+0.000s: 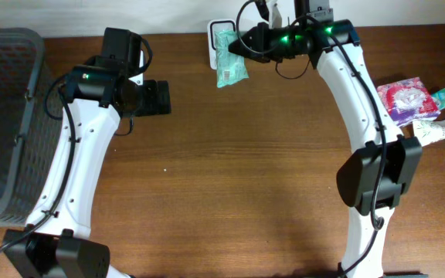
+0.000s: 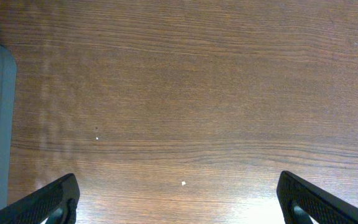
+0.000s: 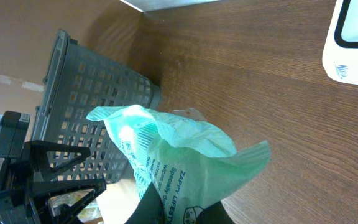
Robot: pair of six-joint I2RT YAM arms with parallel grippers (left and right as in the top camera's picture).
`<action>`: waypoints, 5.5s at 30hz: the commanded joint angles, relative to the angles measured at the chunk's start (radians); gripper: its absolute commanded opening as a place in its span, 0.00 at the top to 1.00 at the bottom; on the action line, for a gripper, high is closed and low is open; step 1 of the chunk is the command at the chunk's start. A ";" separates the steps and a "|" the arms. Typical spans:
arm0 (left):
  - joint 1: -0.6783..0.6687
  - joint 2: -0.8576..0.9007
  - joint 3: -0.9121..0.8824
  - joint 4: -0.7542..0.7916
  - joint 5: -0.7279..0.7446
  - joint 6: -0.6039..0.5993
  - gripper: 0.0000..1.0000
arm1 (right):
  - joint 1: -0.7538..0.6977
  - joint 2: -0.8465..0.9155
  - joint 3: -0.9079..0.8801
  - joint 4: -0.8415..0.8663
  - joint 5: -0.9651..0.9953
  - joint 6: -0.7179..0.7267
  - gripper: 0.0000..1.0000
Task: Scan the item barcode
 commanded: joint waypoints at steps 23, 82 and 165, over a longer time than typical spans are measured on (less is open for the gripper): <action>-0.003 -0.004 0.006 -0.002 -0.011 0.019 0.01 | 0.222 0.055 -0.410 -0.342 1.439 0.072 0.37; -0.003 -0.004 0.006 -0.002 -0.011 0.019 0.01 | 0.035 0.183 -0.297 -0.246 0.166 -0.211 0.26; -0.003 -0.004 0.006 -0.002 -0.011 0.019 0.01 | 0.142 0.287 0.017 0.761 0.875 -0.017 0.96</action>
